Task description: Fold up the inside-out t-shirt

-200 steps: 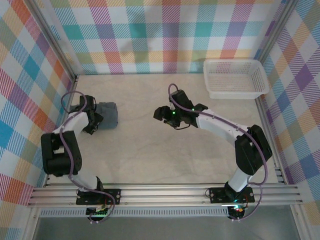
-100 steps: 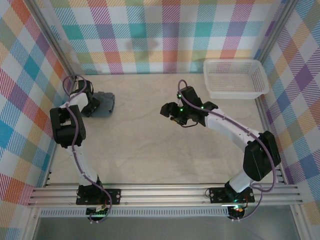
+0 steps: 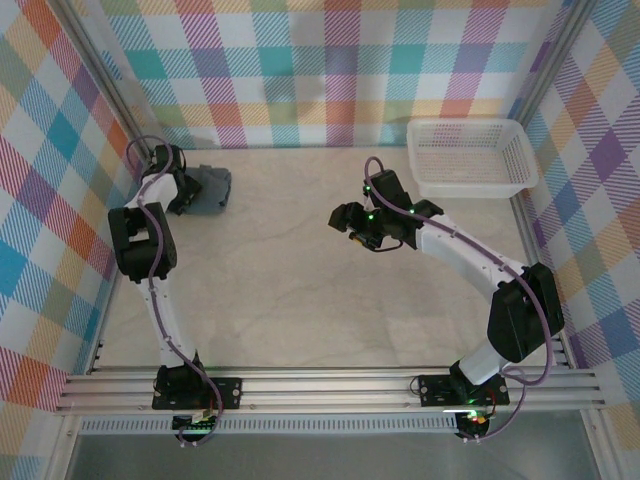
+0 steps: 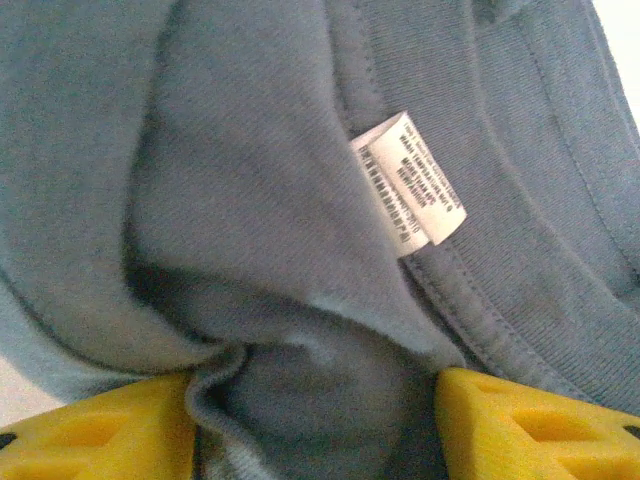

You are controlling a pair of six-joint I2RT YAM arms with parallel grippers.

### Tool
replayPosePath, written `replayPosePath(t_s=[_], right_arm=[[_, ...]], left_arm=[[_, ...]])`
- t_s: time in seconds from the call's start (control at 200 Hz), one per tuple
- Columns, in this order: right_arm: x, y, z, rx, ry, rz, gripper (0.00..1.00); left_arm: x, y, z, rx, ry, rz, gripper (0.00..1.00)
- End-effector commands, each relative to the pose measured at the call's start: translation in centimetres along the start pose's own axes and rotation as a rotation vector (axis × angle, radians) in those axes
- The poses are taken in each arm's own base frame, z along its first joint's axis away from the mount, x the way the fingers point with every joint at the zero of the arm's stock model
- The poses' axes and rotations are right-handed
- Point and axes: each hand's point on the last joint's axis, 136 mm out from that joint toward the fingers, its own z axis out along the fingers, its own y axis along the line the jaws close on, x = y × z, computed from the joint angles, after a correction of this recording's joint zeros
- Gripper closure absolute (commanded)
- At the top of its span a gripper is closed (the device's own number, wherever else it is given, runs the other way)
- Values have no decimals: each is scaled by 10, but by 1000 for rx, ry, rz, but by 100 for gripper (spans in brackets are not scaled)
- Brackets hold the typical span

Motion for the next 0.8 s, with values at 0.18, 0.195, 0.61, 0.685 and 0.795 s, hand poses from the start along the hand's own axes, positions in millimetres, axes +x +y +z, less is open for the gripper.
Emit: replayPosePath(t_s=[0.18, 0.195, 0.61, 0.685, 0.795], right_arm=[[-1, 6, -15, -23, 3, -5, 36], [-1, 6, -14, -23, 5, -4, 36], [-38, -23, -73, 90, -223, -230, 23], [-49, -43, -89, 184, -323, -302, 11], [-68, -81, -110, 366, -485, -407, 0]], left_arm=[[-32, -33, 25, 43, -10, 27, 36], [-33, -34, 23, 44, -10, 28, 36], [8, -37, -136, 302, -67, -22, 24], [28, -37, -177, 365, -111, 12, 21], [66, -27, -225, 404, -186, 130, 16]])
